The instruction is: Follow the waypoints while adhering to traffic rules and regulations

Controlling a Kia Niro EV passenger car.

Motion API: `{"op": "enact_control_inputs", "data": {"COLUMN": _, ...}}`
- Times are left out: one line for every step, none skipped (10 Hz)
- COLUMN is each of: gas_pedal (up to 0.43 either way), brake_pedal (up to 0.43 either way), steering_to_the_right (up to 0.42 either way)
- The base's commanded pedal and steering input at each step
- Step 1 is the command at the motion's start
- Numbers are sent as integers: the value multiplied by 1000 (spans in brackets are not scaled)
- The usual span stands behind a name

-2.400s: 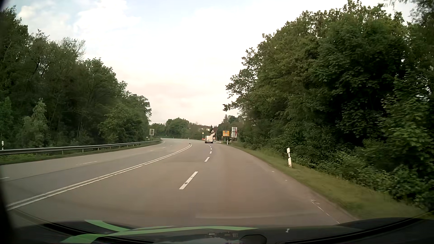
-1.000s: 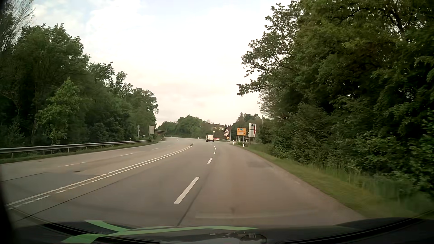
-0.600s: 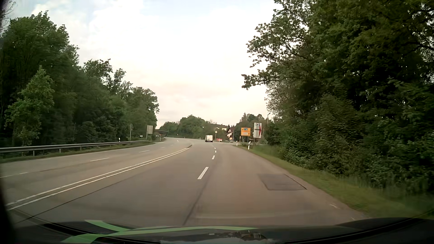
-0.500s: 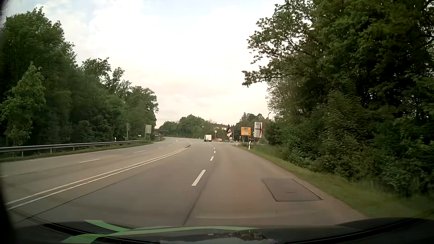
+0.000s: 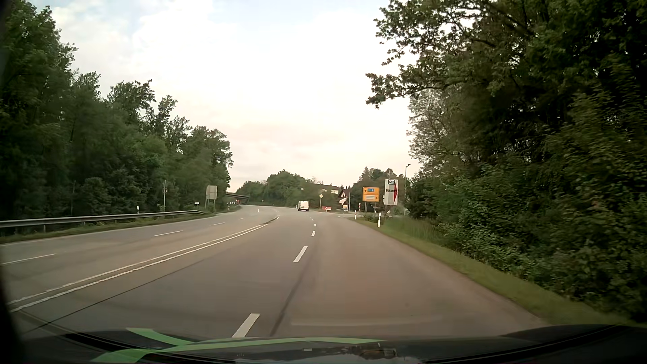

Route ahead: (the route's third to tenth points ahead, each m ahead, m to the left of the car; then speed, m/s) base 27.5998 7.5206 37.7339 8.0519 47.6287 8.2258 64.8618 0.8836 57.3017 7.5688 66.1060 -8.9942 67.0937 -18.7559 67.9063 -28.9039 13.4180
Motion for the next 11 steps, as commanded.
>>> {"op": "enact_control_inputs", "data": {"gas_pedal": 28, "brake_pedal": 0, "steering_to_the_right": -3}}
{"op": "enact_control_inputs", "data": {"gas_pedal": 0, "brake_pedal": 0, "steering_to_the_right": -3}}
{"op": "enact_control_inputs", "data": {"gas_pedal": 0, "brake_pedal": 0, "steering_to_the_right": -5}}
{"op": "enact_control_inputs", "data": {"gas_pedal": 0, "brake_pedal": 0, "steering_to_the_right": -6}}
{"op": "enact_control_inputs", "data": {"gas_pedal": 0, "brake_pedal": 6, "steering_to_the_right": -7}}
{"op": "enact_control_inputs", "data": {"gas_pedal": 0, "brake_pedal": 30, "steering_to_the_right": -7}}
{"op": "enact_control_inputs", "data": {"gas_pedal": 0, "brake_pedal": 73, "steering_to_the_right": -7}}
{"op": "enact_control_inputs", "data": {"gas_pedal": 0, "brake_pedal": 104, "steering_to_the_right": -7}}
{"op": "enact_control_inputs", "data": {"gas_pedal": 0, "brake_pedal": 134, "steering_to_the_right": -8}}
{"op": "enact_control_inputs", "data": {"gas_pedal": 0, "brake_pedal": 165, "steering_to_the_right": -9}}
{"op": "enact_control_inputs", "data": {"gas_pedal": 0, "brake_pedal": 189, "steering_to_the_right": -10}}
